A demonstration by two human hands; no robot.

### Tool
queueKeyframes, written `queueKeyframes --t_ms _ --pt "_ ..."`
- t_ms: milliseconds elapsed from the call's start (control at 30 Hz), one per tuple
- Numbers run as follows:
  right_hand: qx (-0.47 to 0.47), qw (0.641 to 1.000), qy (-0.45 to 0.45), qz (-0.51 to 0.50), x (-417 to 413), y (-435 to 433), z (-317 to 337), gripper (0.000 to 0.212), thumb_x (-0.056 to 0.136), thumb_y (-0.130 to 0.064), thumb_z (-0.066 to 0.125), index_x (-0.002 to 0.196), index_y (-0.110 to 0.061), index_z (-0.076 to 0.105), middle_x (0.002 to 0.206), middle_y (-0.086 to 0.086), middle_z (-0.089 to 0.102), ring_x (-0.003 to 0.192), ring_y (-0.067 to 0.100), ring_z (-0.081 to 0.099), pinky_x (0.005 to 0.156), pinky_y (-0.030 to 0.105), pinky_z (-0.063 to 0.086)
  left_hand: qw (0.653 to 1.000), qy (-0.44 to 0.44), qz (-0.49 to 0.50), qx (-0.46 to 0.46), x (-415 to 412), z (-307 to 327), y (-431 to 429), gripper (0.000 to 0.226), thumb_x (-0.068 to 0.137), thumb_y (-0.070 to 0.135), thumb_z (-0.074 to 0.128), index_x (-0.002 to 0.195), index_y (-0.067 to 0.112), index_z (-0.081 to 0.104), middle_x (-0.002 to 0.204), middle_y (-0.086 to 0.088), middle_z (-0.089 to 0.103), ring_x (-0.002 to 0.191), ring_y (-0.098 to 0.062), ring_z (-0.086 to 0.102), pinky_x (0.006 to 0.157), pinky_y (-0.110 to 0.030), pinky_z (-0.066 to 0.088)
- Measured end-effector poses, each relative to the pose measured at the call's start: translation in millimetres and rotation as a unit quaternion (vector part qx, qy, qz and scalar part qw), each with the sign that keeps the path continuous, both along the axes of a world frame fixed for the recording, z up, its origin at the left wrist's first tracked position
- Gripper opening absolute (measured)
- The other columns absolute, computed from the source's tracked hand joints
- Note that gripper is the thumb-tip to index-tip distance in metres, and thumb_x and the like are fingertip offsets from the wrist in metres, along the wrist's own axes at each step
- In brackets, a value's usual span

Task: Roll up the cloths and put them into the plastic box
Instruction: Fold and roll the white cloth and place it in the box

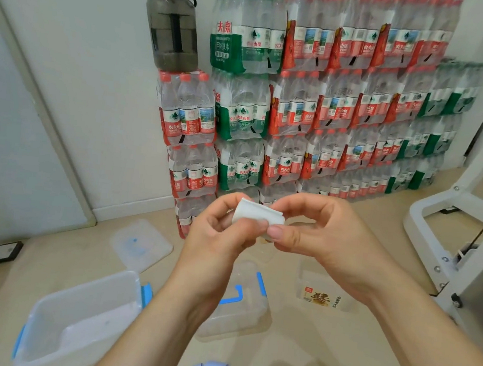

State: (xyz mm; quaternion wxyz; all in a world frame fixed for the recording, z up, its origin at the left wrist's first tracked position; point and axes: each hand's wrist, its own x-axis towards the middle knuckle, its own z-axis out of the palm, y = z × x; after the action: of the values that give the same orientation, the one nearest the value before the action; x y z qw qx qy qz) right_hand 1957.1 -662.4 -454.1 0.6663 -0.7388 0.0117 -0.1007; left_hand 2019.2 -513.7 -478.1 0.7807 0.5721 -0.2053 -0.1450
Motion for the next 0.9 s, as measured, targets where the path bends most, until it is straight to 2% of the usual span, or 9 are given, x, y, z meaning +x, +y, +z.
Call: queueKeyframes --t_ms 167,300,367,467,633,667,700,800,900 --pt "-0.02 0.999 0.0 -0.039 -1.5 4.9 6.1 0.02 0.073 -0.011 0.077 0.091 -0.005 0.073 0.085 0.015 0.073 0.063 0.017 0.068 0.068 0.033 0.059 0.999 -0.03 -0.003 0.024 1.7 1.5 3.5 0.028 0.057 0.03 0.073 0.081 0.023 0.061 0.087 -0.005 0.066 0.078 -0.017 0.056 0.069 -0.03 0.04" --pt "0.032 0.997 0.025 -0.069 -7.8 3.3 13.0 0.016 0.076 -0.011 0.075 0.086 0.0 0.072 0.069 0.011 0.072 0.06 0.02 0.068 0.067 0.037 0.06 0.979 -0.158 0.076 0.099 -3.8 0.6 3.8 0.043 0.067 0.042 0.071 0.107 0.032 0.062 0.1 0.006 0.066 0.093 -0.014 0.062 0.075 -0.028 0.049" --pt "0.085 0.992 0.056 -0.071 -13.0 3.0 16.7 0.013 0.077 -0.013 0.073 0.083 -0.001 0.072 0.065 0.009 0.069 0.058 0.02 0.068 0.06 0.032 0.059 0.931 -0.313 0.105 0.153 -9.1 3.2 6.1 0.05 0.069 0.036 0.073 0.116 0.038 0.055 0.115 0.013 0.059 0.109 -0.013 0.057 0.085 -0.028 0.049" --pt "0.182 0.976 0.096 -0.067 -25.4 6.6 23.7 0.014 0.075 -0.017 0.071 0.08 -0.004 0.072 0.058 0.005 0.063 0.053 0.017 0.065 0.051 0.025 0.056 0.785 -0.558 0.137 0.233 -16.0 4.9 6.5 0.049 0.075 0.029 0.072 0.12 0.031 0.054 0.122 0.011 0.055 0.115 -0.018 0.051 0.098 -0.028 0.039" --pt "0.232 0.962 0.113 -0.086 -62.0 17.3 34.4 0.023 0.079 -0.025 0.071 0.078 -0.003 0.069 0.057 0.007 0.06 0.046 0.01 0.06 0.045 0.018 0.054 0.722 -0.626 0.177 0.237 -35.1 17.2 6.8 0.032 0.083 0.036 0.064 0.112 0.022 0.059 0.105 0.008 0.067 0.091 -0.016 0.059 0.077 -0.035 0.048" --pt "0.232 0.963 0.107 -0.088 -70.5 17.8 36.7 0.026 0.079 -0.028 0.07 0.079 -0.002 0.068 0.058 0.008 0.06 0.047 0.011 0.061 0.047 0.02 0.055 0.727 -0.621 0.174 0.235 -41.2 21.8 8.0 0.032 0.081 0.037 0.065 0.109 0.024 0.06 0.101 0.01 0.068 0.088 -0.013 0.058 0.075 -0.032 0.048" --pt "0.238 0.963 0.098 -0.086 -79.8 17.5 39.1 0.029 0.08 -0.03 0.069 0.08 -0.001 0.068 0.061 0.009 0.062 0.05 0.013 0.062 0.049 0.022 0.056 0.757 -0.589 0.171 0.226 -49.0 28.1 10.0 0.03 0.077 0.037 0.066 0.106 0.027 0.062 0.096 0.013 0.068 0.085 -0.009 0.058 0.074 -0.029 0.048" --pt "0.214 0.974 0.056 -0.041 -110.2 17.6 49.6 0.033 0.081 -0.029 0.065 0.091 0.001 0.07 0.079 0.013 0.07 0.07 0.02 0.068 0.064 0.027 0.058 0.903 -0.391 0.11 0.142 -77.6 47.0 16.3 0.02 0.072 0.034 0.072 0.092 0.032 0.069 0.086 0.014 0.072 0.083 -0.007 0.065 0.076 -0.031 0.054" --pt "0.124 0.992 0.01 -0.032 -139.4 22.2 60.8 0.034 0.076 -0.019 0.071 0.108 -0.006 0.07 0.096 0.013 0.072 0.083 0.02 0.069 0.073 0.027 0.055 0.958 -0.272 0.019 0.089 -107.9 60.3 18.8 0.02 0.071 0.037 0.071 0.089 0.029 0.073 0.084 0.004 0.075 0.082 -0.018 0.071 0.077 -0.04 0.058"
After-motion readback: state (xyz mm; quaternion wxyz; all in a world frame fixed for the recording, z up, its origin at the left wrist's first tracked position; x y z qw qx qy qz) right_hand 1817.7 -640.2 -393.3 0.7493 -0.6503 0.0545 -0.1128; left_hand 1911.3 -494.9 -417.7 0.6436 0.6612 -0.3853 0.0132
